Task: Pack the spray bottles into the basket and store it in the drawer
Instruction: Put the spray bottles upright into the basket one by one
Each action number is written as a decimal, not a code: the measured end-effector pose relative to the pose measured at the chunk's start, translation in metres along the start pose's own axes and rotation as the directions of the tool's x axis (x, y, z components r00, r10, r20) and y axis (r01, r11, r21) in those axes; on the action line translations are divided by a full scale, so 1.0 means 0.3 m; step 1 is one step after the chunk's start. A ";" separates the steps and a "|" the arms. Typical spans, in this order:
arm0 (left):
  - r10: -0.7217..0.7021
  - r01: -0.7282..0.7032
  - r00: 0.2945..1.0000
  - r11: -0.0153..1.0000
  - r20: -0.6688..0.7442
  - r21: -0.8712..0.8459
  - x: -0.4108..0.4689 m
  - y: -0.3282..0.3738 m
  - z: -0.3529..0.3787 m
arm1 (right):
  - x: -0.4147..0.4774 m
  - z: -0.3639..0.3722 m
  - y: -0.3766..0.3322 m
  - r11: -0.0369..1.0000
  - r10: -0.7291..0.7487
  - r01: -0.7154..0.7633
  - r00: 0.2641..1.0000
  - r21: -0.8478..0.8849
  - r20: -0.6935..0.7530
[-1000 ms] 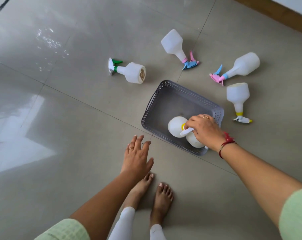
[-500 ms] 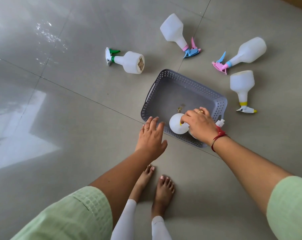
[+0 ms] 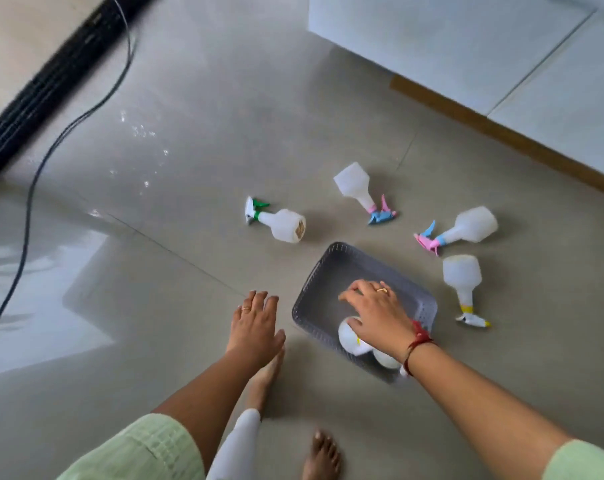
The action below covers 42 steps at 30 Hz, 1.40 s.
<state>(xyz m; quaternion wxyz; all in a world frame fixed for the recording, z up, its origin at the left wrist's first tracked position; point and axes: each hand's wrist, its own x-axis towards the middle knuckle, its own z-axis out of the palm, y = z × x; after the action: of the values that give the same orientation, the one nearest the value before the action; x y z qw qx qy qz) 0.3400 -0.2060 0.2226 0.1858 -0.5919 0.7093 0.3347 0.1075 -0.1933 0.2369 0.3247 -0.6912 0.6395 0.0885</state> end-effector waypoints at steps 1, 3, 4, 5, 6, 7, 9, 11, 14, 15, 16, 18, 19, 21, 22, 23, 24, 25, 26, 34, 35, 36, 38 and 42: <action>-0.025 0.025 1.000 1.000 -0.013 -0.019 0.049 -0.014 -0.020 | 0.073 -0.022 -0.014 1.000 0.003 -0.003 1.000 0.011 -0.026; -0.055 0.055 0.998 0.998 -0.002 -0.019 0.159 -0.053 -0.039 | 0.225 -0.035 -0.034 1.000 0.018 -0.017 0.999 0.021 -0.035; -0.057 0.057 0.998 0.998 0.002 -0.013 0.222 -0.071 -0.045 | 0.299 -0.032 -0.039 0.999 0.032 -0.031 0.999 0.029 -0.034; -0.059 0.059 0.998 0.998 0.003 -0.009 0.278 -0.085 -0.055 | 0.361 -0.029 -0.044 0.998 0.047 -0.045 0.998 0.044 -0.032; -0.069 0.069 0.998 0.997 0.002 -0.020 0.338 -0.101 -0.067 | 0.429 -0.022 -0.050 0.996 0.058 -0.056 0.998 0.063 -0.021; -0.083 0.082 0.997 0.996 -0.004 -0.041 0.389 -0.113 -0.081 | 0.487 -0.016 -0.055 0.994 0.069 -0.068 0.998 0.083 -0.011; -0.100 0.098 0.995 0.992 -0.018 -0.084 0.465 -0.135 -0.125 | 0.574 -0.015 -0.077 0.991 0.083 -0.082 0.997 0.106 -0.004; -0.100 0.099 0.995 0.991 -0.011 -0.095 0.511 -0.144 -0.163 | 0.626 -0.024 -0.096 0.992 0.081 -0.082 0.997 0.096 0.011; -0.114 0.111 0.993 0.985 -0.021 -0.129 0.588 -0.158 -0.198 | 0.716 -0.033 -0.114 0.995 0.065 -0.067 0.998 0.075 0.026; -0.132 0.126 0.991 0.979 -0.026 -0.158 0.614 -0.162 -0.199 | 0.748 -0.030 -0.116 0.995 0.064 -0.066 0.998 0.074 0.019; -0.154 0.146 0.988 0.970 -0.030 -0.193 0.647 -0.168 -0.190 | 0.788 -0.019 -0.113 0.995 0.068 -0.068 0.998 0.069 0.009; -0.205 0.191 0.978 0.944 -0.025 -0.271 0.708 -0.181 -0.154 | 0.873 0.019 -0.097 0.994 0.096 -0.097 0.995 0.059 0.015; -0.224 0.208 0.974 0.928 -0.016 -0.308 0.739 -0.188 -0.128 | 0.916 0.047 -0.087 0.991 0.119 -0.121 0.992 0.062 0.034; -0.248 0.231 0.969 0.903 -0.001 -0.362 0.790 -0.203 -0.067 | 0.992 0.113 -0.065 0.984 0.157 -0.163 0.984 0.071 0.080; -0.253 0.235 0.968 0.896 0.004 -0.376 0.816 -0.211 -0.033 | 1.030 0.152 -0.055 0.981 0.170 -0.179 0.980 0.079 0.104; -0.250 0.234 0.968 0.894 0.007 -0.382 0.842 -0.220 0.001 | 1.065 0.190 -0.046 0.976 0.181 -0.195 0.975 0.099 0.129; -0.242 0.227 0.970 0.897 0.008 -0.379 0.866 -0.230 0.033 | 1.094 0.228 -0.040 0.967 0.192 -0.213 0.969 0.138 0.153; -0.233 0.219 0.973 0.902 0.009 -0.373 0.885 -0.241 0.054 | 1.116 0.254 -0.040 0.955 0.200 -0.230 0.966 0.189 0.164; -0.221 0.210 0.975 0.906 0.010 -0.367 0.903 -0.251 0.072 | 1.133 0.280 -0.038 0.941 0.207 -0.241 0.965 0.238 0.158; -0.413 0.281 0.908 0.488 0.065 -0.827 0.845 -0.199 -0.026 | 0.966 0.217 -0.039 0.858 0.183 -0.165 0.983 0.486 0.012; -0.430 0.280 0.898 0.384 0.099 -0.880 0.823 -0.176 -0.057 | 0.917 0.191 -0.042 0.841 0.162 -0.143 0.987 0.522 0.010; -0.420 0.271 0.899 0.308 0.125 -0.912 0.795 -0.147 -0.093 | 0.861 0.155 -0.043 0.826 0.131 -0.115 0.991 0.552 0.011; -0.350 0.225 0.925 0.196 0.146 -0.954 0.734 -0.084 -0.160 | 0.750 0.084 -0.040 0.806 0.087 -0.085 0.996 0.586 0.025; -0.259 0.104 0.964 0.157 0.060 -0.982 0.617 0.076 -0.230 | 0.575 -0.027 -0.006 0.747 0.154 -0.133 0.988 0.651 0.025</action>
<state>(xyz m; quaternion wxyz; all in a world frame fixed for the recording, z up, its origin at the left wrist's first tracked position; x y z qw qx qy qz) 0.2845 -0.3847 0.1551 -0.2401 -0.6726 0.2647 0.6480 0.1356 -0.3404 0.1512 0.5269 -0.4855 0.6863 -0.1250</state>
